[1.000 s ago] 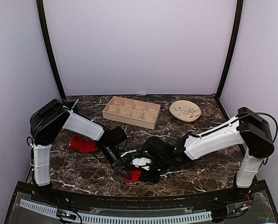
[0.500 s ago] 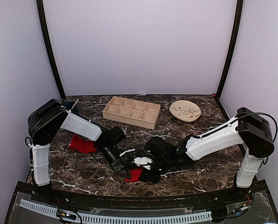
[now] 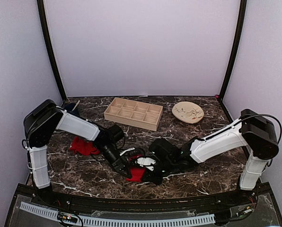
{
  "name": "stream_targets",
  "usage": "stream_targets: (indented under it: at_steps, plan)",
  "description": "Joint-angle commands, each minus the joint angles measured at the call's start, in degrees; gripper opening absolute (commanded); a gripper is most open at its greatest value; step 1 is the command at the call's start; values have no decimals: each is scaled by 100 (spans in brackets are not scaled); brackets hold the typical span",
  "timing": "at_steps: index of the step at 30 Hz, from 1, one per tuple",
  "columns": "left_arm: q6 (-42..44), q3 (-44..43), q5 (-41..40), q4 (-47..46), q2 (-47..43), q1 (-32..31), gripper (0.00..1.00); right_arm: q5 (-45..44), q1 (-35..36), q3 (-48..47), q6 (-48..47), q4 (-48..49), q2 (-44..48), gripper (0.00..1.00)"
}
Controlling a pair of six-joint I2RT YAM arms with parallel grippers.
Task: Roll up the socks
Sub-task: Roll the sock at the center of the board.
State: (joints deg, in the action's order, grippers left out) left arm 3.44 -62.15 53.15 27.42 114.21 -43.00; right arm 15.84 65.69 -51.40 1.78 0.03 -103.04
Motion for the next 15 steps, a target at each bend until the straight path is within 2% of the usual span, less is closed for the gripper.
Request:
stream_targets:
  at_steps: [1, 15]
  plan:
    - [-134, 279, -1434, 50, -23, 194, 26, -30, -82, 70, 55, -165, 57, 8]
    - [-446, 556, -1264, -424, -552, 379, 32, 98, -160, -106, 148, -346, -52, 8]
